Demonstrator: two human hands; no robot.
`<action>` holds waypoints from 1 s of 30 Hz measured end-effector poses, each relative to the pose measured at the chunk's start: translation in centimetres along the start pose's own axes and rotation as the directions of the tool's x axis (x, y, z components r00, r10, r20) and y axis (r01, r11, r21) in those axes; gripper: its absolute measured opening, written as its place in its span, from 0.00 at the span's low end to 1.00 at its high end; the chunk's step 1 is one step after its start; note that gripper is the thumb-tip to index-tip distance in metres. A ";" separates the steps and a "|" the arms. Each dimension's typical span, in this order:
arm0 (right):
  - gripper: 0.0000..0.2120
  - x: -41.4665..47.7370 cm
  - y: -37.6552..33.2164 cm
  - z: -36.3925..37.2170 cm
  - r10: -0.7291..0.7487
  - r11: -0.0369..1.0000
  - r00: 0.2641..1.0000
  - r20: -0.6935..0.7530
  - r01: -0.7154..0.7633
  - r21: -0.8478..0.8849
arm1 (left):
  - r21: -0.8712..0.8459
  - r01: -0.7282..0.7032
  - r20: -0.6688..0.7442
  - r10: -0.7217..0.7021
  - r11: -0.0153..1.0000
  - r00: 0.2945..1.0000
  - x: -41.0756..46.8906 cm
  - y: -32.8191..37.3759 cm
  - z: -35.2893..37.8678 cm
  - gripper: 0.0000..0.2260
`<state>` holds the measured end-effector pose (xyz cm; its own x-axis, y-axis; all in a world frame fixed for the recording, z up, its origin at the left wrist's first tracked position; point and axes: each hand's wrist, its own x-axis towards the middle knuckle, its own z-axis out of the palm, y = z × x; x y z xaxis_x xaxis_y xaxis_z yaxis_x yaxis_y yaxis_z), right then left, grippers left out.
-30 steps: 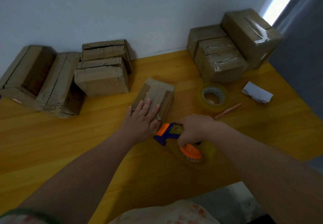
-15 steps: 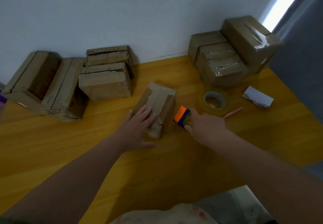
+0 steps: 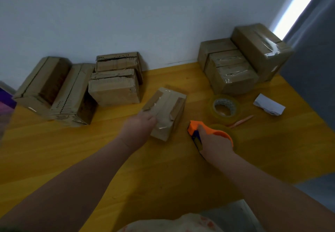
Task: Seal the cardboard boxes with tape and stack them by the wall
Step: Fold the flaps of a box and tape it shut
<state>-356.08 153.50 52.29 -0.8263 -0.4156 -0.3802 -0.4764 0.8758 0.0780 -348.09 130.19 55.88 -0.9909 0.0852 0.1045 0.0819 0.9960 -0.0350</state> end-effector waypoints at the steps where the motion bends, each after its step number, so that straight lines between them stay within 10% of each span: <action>1: 0.36 -0.2 0.1 -0.2 -0.005 1.000 1.000 -0.001 0.005 0.000 | 0.015 0.021 -0.015 -0.021 1.000 1.000 0.5 0.0 -1.2 0.16; 7: 0.20 -1.5 0.1 -5.8 -0.046 0.960 0.989 -0.141 0.083 0.269 | -0.018 0.058 0.059 -0.057 0.998 0.997 3.7 0.1 -8.0 0.07; 11: 0.27 -2.0 -0.9 -7.4 -0.187 0.574 0.960 -0.209 0.279 0.770 | -0.017 0.021 0.225 -0.017 1.000 0.974 4.4 0.8 -8.8 0.06; 15: 0.21 -2.4 -2.2 -5.9 -0.257 0.362 0.960 -0.114 0.205 0.909 | -0.081 0.065 0.282 -0.039 0.995 0.959 4.0 2.6 -7.5 0.08; 23: 0.15 -3.3 -2.0 -5.0 -0.248 0.271 0.965 -0.084 0.153 0.950 | -0.172 0.055 -0.317 -0.108 0.984 0.942 -0.7 3.8 -5.0 0.08; 30: 0.18 -3.4 -1.8 -4.2 -0.273 -0.004 0.958 -0.088 0.091 0.996 | -0.277 -0.047 -0.165 0.001 0.960 0.986 -4.7 4.3 -2.1 0.21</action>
<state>-353.66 152.34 57.37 -0.6876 -0.6593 -0.3043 0.2264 0.2035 -0.9525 -342.83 134.09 57.36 -0.9597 0.0895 0.2665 0.1551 0.9592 0.2364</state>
